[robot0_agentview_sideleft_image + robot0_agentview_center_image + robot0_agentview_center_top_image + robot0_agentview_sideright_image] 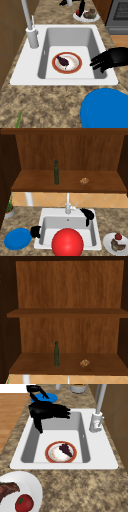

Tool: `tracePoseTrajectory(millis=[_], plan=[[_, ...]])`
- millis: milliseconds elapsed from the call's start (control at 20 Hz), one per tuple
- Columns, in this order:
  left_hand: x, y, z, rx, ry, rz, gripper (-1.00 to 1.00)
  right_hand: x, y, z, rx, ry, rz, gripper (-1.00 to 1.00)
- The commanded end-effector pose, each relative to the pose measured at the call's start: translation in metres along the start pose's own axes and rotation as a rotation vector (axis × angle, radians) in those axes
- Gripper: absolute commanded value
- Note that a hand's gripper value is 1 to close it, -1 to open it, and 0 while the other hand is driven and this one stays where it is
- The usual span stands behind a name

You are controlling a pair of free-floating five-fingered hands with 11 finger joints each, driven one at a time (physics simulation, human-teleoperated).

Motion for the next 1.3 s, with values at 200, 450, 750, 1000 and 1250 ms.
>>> tracePoseTrajectory(millis=[200,450,750,1000,1250], plan=[[0.0,0.0,0.0,0.0,0.0,0.0,0.0,-0.002,0.007,-0.068,-0.006,0.036,0.019,-1.0],[0.0,0.0,0.0,0.001,0.0,-0.001,0.0,0.004,-0.009,-0.108,-0.015,0.055,0.062,-1.0],[0.0,0.0,0.0,0.001,0.001,-0.001,0.0,0.009,-0.032,-0.155,-0.012,0.073,0.076,-1.0],[0.0,0.0,0.0,0.001,0.001,-0.001,0.0,0.0,-0.018,-0.191,0.046,0.057,0.11,-1.0],[0.0,0.0,0.0,0.001,0.001,-0.001,0.0,-0.008,-0.024,-0.219,0.082,0.06,0.153,-1.0]])
